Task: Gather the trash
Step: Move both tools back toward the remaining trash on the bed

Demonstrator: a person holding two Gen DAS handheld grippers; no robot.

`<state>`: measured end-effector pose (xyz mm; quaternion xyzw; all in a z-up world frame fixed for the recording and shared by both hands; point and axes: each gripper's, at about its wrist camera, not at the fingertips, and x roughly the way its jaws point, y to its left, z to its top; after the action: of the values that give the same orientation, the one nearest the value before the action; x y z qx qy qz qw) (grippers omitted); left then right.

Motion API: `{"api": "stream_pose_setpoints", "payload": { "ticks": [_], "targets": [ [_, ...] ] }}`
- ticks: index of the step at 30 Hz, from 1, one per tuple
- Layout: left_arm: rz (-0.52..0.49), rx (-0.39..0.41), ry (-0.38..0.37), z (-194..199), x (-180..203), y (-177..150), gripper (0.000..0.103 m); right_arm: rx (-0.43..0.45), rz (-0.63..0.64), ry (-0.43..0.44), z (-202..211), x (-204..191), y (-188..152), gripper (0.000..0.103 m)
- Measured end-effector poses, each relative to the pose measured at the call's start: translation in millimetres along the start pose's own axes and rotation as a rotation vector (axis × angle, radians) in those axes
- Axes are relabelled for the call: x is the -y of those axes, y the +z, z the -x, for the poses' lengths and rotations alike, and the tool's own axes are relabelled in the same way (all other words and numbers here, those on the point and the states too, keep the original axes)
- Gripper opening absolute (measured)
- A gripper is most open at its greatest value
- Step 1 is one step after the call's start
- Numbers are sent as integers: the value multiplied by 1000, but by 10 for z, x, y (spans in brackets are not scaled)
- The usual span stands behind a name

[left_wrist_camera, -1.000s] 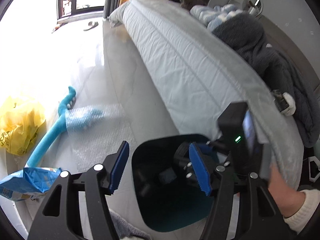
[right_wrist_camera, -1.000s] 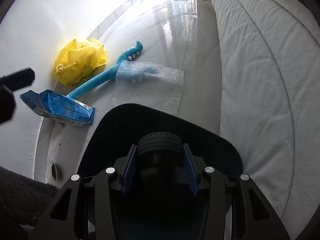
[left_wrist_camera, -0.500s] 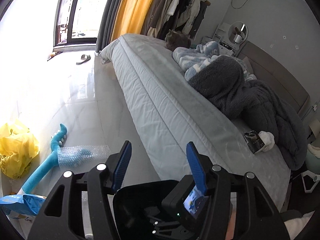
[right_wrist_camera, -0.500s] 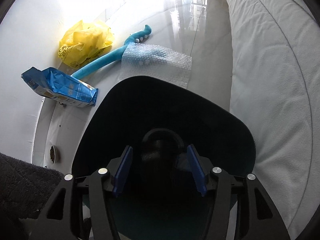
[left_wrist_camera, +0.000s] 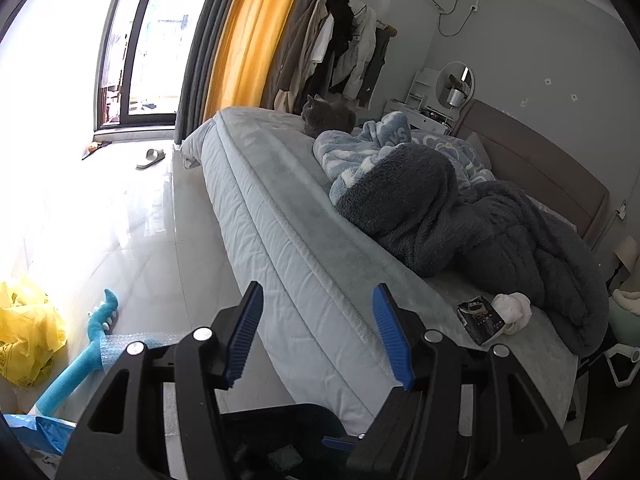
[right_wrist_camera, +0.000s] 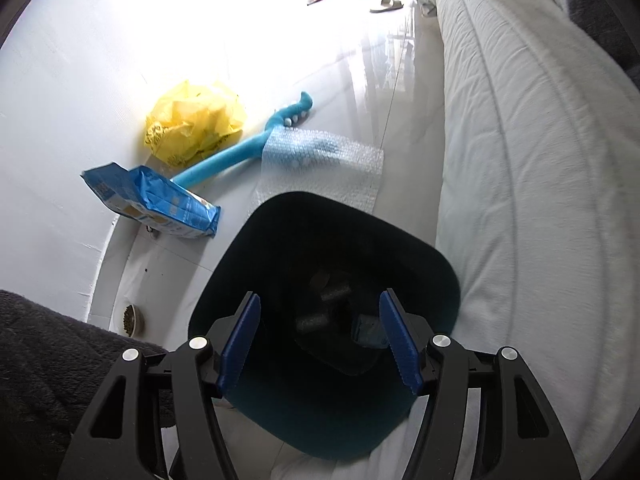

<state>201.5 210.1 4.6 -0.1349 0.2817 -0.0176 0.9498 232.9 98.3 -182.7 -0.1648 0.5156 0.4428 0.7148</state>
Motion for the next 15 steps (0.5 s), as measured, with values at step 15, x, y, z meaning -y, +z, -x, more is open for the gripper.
{"api": "stream_pose_setpoints", "payload": {
  "ticks": [15],
  "targets": [
    [-43, 46, -28, -143, 465, 44, 78, 222, -21, -42, 778, 393, -108, 70]
  ]
}}
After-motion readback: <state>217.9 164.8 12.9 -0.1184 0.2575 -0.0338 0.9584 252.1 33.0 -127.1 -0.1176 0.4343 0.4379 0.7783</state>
